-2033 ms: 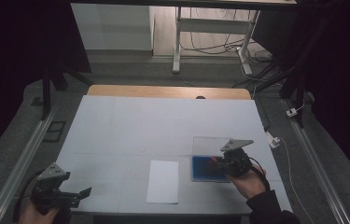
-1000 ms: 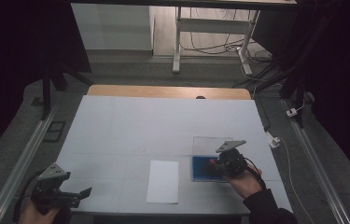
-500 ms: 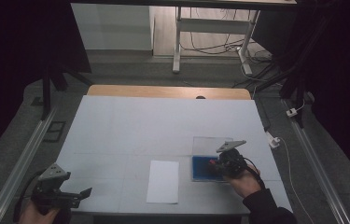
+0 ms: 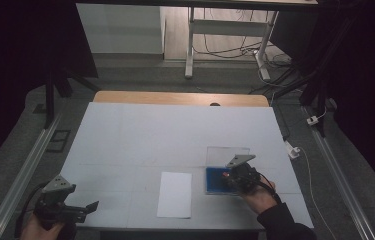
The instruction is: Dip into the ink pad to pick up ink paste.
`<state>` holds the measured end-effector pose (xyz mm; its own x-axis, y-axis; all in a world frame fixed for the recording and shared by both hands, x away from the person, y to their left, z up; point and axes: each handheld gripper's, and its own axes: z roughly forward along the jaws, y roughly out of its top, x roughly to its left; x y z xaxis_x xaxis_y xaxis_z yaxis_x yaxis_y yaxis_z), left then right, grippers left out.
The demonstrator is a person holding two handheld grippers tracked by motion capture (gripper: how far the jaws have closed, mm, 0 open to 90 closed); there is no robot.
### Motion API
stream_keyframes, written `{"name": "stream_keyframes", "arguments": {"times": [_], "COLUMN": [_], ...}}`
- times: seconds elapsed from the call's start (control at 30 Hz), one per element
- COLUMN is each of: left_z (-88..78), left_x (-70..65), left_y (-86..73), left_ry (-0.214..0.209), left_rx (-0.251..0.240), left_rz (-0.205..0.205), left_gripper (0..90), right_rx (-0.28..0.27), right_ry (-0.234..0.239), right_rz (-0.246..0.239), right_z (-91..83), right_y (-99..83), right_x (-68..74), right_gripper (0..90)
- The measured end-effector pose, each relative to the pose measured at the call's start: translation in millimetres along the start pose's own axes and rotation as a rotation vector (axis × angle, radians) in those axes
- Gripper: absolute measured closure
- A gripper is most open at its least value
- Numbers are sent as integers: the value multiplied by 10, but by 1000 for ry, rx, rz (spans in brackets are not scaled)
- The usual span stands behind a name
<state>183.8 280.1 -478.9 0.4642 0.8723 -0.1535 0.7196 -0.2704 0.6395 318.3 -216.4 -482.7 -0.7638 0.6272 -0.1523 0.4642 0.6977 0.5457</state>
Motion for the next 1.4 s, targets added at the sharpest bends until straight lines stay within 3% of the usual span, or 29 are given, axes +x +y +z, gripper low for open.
{"name": "stream_keyframes", "arguments": {"times": [0.07, 0.23, 0.27, 0.37, 0.83, 1.0, 1.4], "left_z": [1, 5, 4, 3, 5, 7, 7], "left_x": [0, 2, 2, 1, 6, 6, 5], "left_y": [0, 2, 1, 1, 4, 4, 4], "left_ry": [-1, -1, -2, -3, -2, -1, 0], "left_rx": [-1, 0, 0, 0, 0, 0, 1], "left_rz": [-1, 0, 0, 1, -2, -3, -3], "left_gripper": [11, 11, 11, 11, 11, 11, 11], "right_rx": [-2, -36, -45, -55, -45, -68, -106], "right_ry": [7, 83, 110, 134, 85, 103, 91], "right_rz": [7, 89, 125, 151, 76, 95, 138], "right_z": [2, 12, 15, 18, -16, -59, -189], "right_y": [-2, -55, -78, -98, -54, -49, -74], "right_x": [-7, -138, -184, -227, -156, -161, -226], "right_gripper": [801, 801, 801, 801, 795, 794, 794]}}
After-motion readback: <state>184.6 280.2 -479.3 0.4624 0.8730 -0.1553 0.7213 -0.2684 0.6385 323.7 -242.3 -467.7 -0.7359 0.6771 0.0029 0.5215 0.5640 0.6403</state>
